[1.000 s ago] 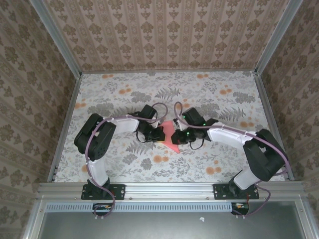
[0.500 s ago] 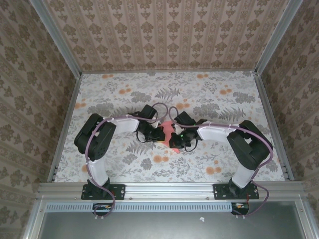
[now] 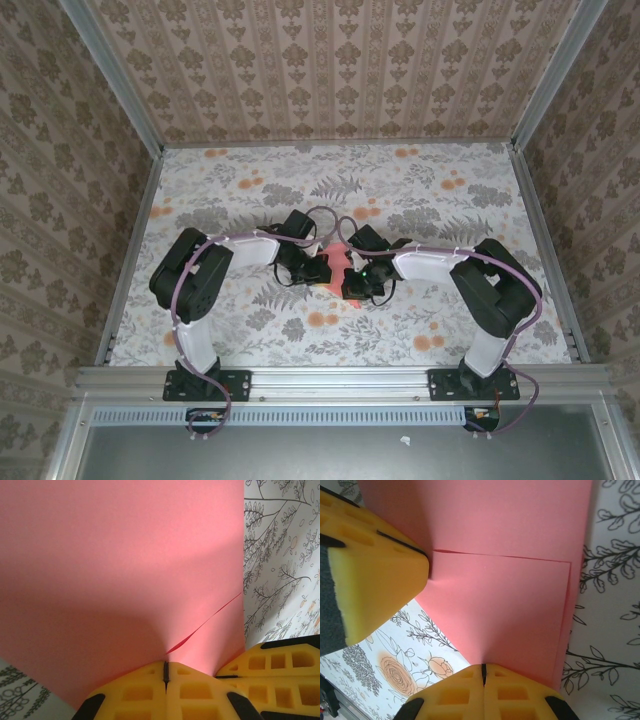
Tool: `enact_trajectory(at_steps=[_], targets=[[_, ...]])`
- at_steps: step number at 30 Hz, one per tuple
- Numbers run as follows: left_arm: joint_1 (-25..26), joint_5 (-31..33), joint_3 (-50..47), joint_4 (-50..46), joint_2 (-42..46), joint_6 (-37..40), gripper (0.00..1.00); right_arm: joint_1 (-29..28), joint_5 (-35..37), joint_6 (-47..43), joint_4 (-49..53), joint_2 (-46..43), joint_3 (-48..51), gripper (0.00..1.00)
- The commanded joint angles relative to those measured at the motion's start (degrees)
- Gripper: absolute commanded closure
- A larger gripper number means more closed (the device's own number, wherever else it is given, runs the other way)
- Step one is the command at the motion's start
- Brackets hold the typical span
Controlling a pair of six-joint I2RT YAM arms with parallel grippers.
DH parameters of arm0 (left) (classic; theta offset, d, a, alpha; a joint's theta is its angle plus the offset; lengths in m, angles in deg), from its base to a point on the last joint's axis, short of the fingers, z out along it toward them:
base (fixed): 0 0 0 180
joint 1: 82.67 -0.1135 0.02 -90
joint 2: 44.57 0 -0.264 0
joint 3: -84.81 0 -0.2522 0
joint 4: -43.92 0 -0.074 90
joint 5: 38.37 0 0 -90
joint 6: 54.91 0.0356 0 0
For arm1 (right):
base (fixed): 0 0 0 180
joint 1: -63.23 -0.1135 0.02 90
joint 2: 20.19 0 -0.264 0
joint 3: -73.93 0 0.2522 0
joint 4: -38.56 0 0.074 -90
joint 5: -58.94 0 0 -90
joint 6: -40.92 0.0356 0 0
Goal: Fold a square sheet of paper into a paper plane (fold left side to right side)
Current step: Third fold the triangle at the center of the table.
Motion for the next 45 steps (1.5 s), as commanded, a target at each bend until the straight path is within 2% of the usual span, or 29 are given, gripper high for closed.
enact_trajectory(at_steps=[1,12,16,23,28,39,45], targets=[[-0.5,6.6,-0.4,-4.1,-3.3,1.8,1.00,-0.3,2.0,-0.7,6.0,0.9,-0.3,1.00],[-0.9,7.3,-0.1,-4.7,-3.3,2.5,1.00,-0.3,2.0,-3.6,11.9,-2.1,2.7,1.00],[-0.9,7.3,-0.1,-4.7,-3.2,2.4,1.00,0.4,3.4,-2.7,9.5,-5.2,4.0,1.00],[-0.8,7.2,0.5,-4.8,-3.2,2.4,1.00,-0.1,2.7,-1.6,7.4,-10.4,0.8,1.00],[-0.7,7.5,0.7,-4.8,-2.9,2.5,1.00,-0.8,-0.9,0.4,4.4,-6.8,1.8,1.00],[-0.7,7.9,0.7,-5.4,-2.9,2.7,1.00,0.1,0.7,-0.6,5.4,-1.0,1.9,1.00],[-0.7,8.4,0.9,-5.7,-2.9,2.7,1.00,0.5,2.3,-1.4,8.7,-2.9,5.8,1.00]])
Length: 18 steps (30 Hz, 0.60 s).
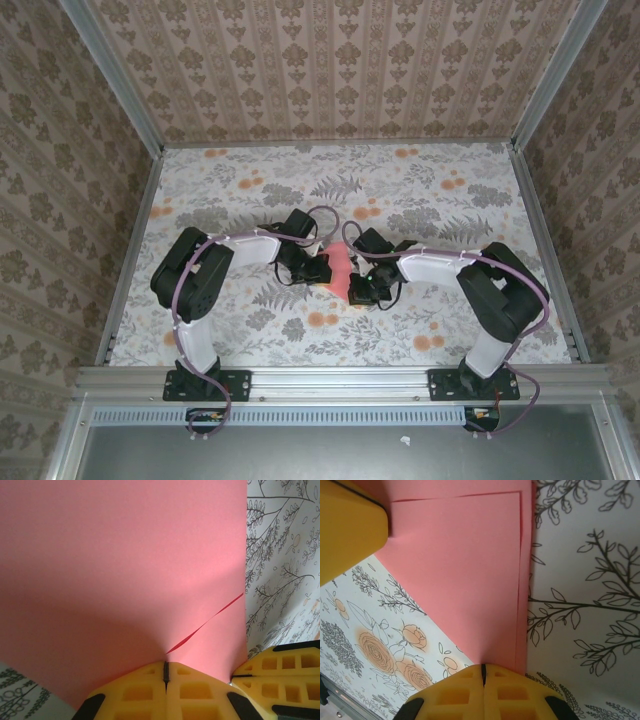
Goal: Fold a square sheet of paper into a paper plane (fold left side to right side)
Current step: Third fold the triangle at the center of the table.
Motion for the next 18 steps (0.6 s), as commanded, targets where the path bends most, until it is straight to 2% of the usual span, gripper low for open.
enact_trajectory(at_steps=[1,10,14,18], targets=[[-0.7,8.1,-0.2,-4.1,-2.5,1.7,1.00,0.4,2.6,-0.8,5.2,-0.9,4.2,1.00],[-0.7,8.2,0.3,-4.4,-2.4,1.9,1.00,2.1,3.1,-1.9,7.2,-7.6,5.9,1.00],[-0.6,8.0,0.7,-4.5,-2.4,1.8,1.00,2.0,-0.8,-2.1,5.1,-9.9,3.2,1.00],[-0.3,8.1,1.1,-4.6,-2.4,1.7,1.00,1.7,-3.8,-0.4,0.5,-8.3,1.5,1.00]])
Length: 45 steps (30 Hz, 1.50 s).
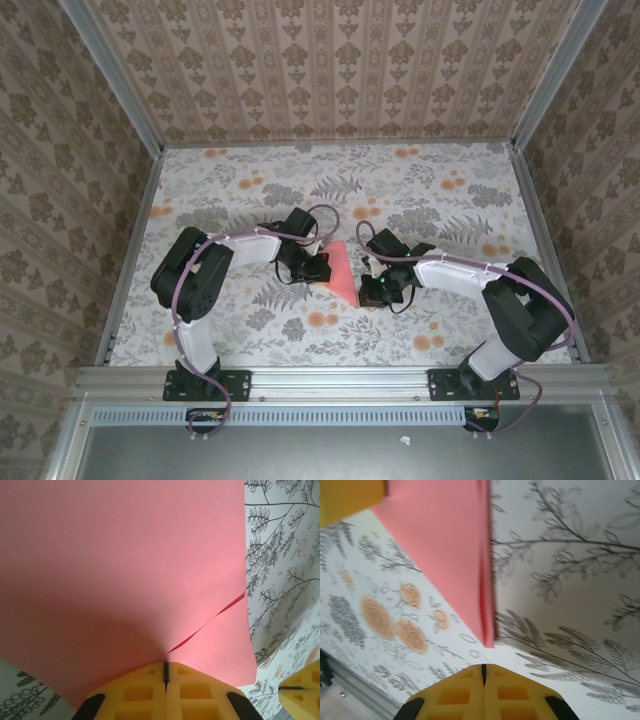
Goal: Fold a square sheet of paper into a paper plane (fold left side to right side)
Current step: Third fold the triangle at the center of the table.
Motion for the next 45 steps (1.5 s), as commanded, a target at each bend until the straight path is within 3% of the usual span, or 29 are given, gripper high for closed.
enact_trajectory(at_steps=[1,14,20,27,45], targets=[[-0.3,6.3,0.3,-3.1,-2.4,1.1,1.00,-0.2,-2.7,1.0,-3.0,1.2,-2.6,1.00],[0.0,5.1,1.3,-2.7,-1.5,1.1,1.00,-0.4,-0.5,1.0,-4.2,10.3,-4.4,1.00],[0.5,4.4,1.8,-2.5,4.4,2.3,0.92,-0.1,2.7,0.3,-1.5,11.5,-4.0,1.00],[3.8,-0.3,-1.7,0.2,9.0,1.8,0.97,-0.2,4.0,-0.8,-0.1,12.0,-4.4,1.00],[6.6,-4.5,-4.2,7.0,3.9,1.1,1.00,-0.2,4.5,-1.3,0.7,12.0,-4.6,1.00]])
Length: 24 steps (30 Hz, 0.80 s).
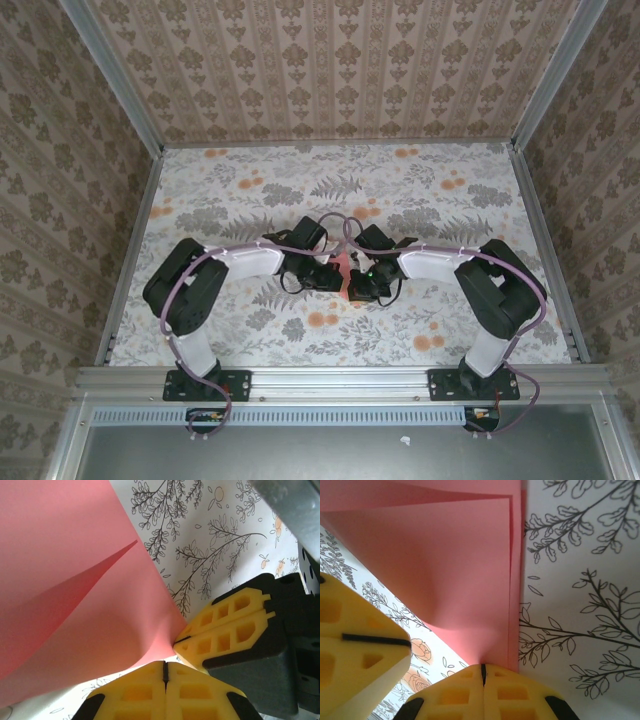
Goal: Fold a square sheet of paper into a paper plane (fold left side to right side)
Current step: Third fold the triangle at the center of the table.
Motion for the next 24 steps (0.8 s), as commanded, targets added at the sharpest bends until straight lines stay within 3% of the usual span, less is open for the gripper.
enact_trajectory(at_steps=[1,24], targets=[[0.3,-1.7,0.1,1.1,-1.5,0.4,1.00,-0.2,4.8,-1.0,4.6,2.1,0.3,1.00],[-1.7,3.3,0.4,-0.7,-4.7,2.5,1.00,-0.1,6.8,-2.6,7.8,2.6,-0.2,1.00]])
